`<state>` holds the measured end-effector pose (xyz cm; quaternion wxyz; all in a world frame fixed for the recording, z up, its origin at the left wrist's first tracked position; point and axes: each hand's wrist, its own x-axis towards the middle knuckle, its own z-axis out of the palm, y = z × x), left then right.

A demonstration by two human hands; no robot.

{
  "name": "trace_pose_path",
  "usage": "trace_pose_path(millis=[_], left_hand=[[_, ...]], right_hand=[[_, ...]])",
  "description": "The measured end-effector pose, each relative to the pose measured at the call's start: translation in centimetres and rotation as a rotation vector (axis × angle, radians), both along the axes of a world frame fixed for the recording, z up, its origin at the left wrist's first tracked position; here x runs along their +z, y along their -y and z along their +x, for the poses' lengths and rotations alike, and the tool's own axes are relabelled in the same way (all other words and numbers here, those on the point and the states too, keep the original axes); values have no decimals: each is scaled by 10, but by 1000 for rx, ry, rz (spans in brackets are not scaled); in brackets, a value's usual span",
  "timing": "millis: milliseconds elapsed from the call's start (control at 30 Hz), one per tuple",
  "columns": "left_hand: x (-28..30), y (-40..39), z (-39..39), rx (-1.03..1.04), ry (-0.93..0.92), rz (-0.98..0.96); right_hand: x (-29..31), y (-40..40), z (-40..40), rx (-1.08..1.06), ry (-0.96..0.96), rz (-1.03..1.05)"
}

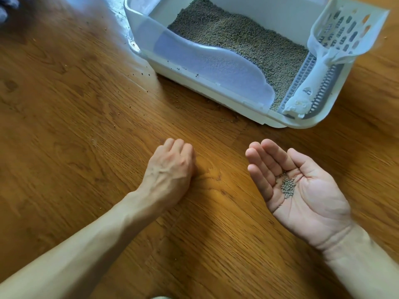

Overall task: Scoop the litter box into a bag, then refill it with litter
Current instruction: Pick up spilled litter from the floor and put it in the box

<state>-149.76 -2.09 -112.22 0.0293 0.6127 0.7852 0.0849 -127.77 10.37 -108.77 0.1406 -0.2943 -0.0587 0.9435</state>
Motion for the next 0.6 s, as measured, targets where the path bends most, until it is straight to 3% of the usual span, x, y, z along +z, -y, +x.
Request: trace_pose_path(millis=[133, 300, 500, 600], left_hand=[[41, -3, 9, 177, 222, 179], [99, -14, 64, 11, 317, 371], [113, -22, 121, -196, 159, 334], [107, -22, 129, -119, 321, 360]], right_hand=[[-1, 5, -1, -14, 77, 53], [13, 22, -9, -106, 44, 5], [33, 33, 1, 76, -15, -66], [37, 32, 11, 79, 27, -179]])
